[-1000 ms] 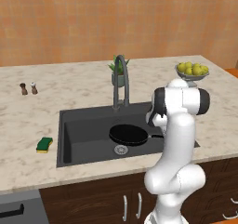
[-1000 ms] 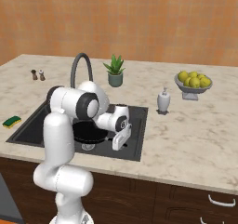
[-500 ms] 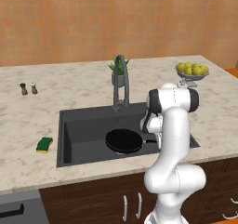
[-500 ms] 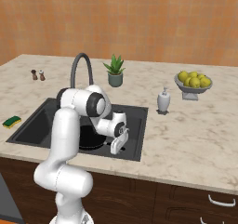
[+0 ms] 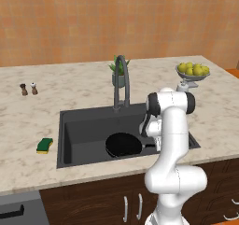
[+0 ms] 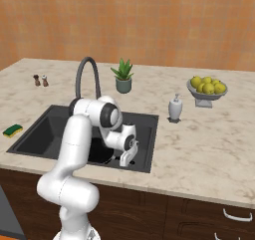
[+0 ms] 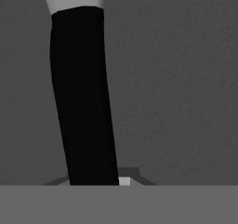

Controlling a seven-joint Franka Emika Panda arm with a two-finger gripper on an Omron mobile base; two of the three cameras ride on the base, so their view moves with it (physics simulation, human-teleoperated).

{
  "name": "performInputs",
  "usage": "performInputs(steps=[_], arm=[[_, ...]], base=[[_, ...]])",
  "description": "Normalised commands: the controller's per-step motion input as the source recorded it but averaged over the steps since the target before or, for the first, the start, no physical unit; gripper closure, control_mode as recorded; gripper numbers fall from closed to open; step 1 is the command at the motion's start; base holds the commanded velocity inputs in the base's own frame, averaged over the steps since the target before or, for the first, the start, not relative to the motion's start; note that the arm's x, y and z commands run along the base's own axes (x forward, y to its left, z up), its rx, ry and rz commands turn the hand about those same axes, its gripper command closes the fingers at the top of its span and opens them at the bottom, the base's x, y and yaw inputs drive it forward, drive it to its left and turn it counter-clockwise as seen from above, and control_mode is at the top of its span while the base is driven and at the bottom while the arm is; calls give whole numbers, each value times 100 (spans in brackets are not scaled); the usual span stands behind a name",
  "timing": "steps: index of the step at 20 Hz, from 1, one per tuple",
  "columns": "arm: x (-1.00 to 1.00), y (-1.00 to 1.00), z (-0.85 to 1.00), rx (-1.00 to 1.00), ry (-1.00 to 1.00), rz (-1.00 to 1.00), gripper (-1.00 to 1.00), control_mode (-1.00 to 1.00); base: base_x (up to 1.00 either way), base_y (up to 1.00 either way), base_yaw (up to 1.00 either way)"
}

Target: Pick the pan and sponge and place them into the sink. Then turn on the water.

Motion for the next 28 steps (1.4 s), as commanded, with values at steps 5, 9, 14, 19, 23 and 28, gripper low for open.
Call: performInputs(steps=[5,9,14,19,23,28], arm=[[27,21,-59,0,-1,0,100,-100],[16,27,-44,0,-3,0,-100,-100],[0,14,-8,-1,-25,-1,-100,-100],[-12,0,1,0,-53,-5,-100,-100],[-10,0,18,0,-64,-6,-100,-100],[-11,1,71,0,-51,-10,-100,-100]], base=[[0,0,0],[0,0,0],[0,0,0],[0,0,0],[0,0,0],[0,0,0]])
